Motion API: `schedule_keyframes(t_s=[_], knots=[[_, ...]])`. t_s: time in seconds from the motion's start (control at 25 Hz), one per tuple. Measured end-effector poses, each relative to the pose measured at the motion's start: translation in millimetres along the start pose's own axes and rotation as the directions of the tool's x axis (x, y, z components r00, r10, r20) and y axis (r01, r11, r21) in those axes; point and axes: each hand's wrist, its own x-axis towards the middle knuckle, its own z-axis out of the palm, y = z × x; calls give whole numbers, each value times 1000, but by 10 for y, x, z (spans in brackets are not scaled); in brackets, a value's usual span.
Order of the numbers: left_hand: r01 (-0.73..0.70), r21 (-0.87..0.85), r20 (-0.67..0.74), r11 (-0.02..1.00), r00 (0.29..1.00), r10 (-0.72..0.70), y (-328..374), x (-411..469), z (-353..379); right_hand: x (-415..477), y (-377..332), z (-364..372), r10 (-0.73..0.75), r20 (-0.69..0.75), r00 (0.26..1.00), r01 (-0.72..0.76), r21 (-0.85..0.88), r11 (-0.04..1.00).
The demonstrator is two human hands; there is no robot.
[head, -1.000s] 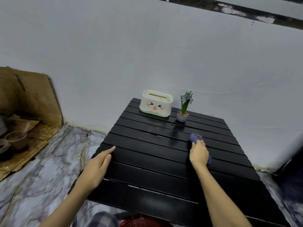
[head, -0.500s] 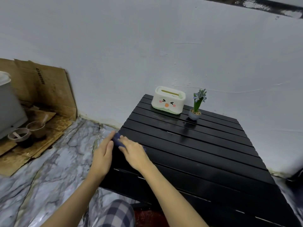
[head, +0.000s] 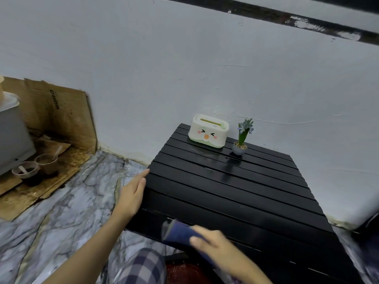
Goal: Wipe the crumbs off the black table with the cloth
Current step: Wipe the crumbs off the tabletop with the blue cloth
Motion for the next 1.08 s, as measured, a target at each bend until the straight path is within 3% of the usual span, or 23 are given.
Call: schedule_keyframes(t_s=[0.08, 0.2, 0.24, 0.36, 0.44, 0.52, 0.6, 0.64, 0.76, 0.84, 0.92, 1.0, 1.08], knots=[[8, 11, 13, 1000, 1000, -8, -36, 12, 9, -283, 160, -380, 154, -310, 938, -98, 188, 977], [24, 17, 22, 1000, 999, -25, -18, 6, 20, -648, 544, -1113, 310, -682, 663, -282, 156, 947], [32, 28, 23, 999, 999, -32, -4, -1, 23, -762, 692, -1351, 340, -751, 566, -420, 91, 903], [44, 84, 38, 995, 998, -48, 47, 24, 32, -928, 1119, -1701, 334, -869, 366, -729, -44, 683], [52, 134, 62, 990, 996, -60, 37, 19, 47, -802, 1291, -1611, 324, -913, 248, -836, -33, 548], [42, 168, 77, 985, 995, -56, 29, 15, 69, -513, 1383, -1555, 270, -940, 209, -860, -45, 509], [29, 158, 76, 987, 996, -42, 34, 23, 83, -143, 1314, -1525, 251, -941, 227, -852, -67, 519], [24, 144, 71, 989, 997, -35, 39, 27, 85, 56, 1275, -1514, 239, -932, 272, -838, -107, 535], [39, 120, 66, 992, 997, -47, 38, 38, 90, 758, 1041, -1201, 187, -831, 524, -742, -338, 579], [63, 99, 56, 993, 996, -68, 59, 33, 87, 1235, 778, -785, 126, -696, 707, -585, -476, 657], [86, 52, 24, 995, 996, -88, 67, 33, 71, 1541, 446, -318, 51, -542, 839, -404, -555, 727], [86, 4, -33, 996, 996, -85, 62, 44, 47, 1592, 156, 103, -19, -361, 932, -232, -637, 735], [79, -6, -62, 997, 995, -80, 61, 39, 21, 1374, -27, 368, -97, -187, 978, -44, -632, 774]])
